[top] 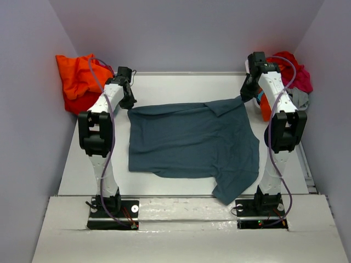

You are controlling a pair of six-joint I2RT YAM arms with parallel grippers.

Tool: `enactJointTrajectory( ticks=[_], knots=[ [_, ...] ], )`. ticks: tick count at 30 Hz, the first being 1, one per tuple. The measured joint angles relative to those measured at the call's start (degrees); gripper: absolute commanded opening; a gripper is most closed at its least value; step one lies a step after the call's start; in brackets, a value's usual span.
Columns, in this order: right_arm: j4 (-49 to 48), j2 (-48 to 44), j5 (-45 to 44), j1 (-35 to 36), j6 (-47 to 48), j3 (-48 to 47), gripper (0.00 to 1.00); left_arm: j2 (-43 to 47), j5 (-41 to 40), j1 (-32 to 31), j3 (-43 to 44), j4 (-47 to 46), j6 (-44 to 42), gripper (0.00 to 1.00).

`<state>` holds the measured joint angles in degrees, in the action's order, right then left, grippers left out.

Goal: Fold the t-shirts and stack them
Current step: Flatten the tshirt out

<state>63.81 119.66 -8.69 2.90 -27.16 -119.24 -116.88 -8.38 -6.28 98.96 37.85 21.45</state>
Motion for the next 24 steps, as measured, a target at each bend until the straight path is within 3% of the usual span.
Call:
enactJointTrajectory(
  ticks=[24],
  knots=[
    [0.7,0.0,0.3,-0.7,1.7,-6.0,0.12,2.4,0.2,0.0,-2.0,-0.9,0.0,0.06]
  ],
)
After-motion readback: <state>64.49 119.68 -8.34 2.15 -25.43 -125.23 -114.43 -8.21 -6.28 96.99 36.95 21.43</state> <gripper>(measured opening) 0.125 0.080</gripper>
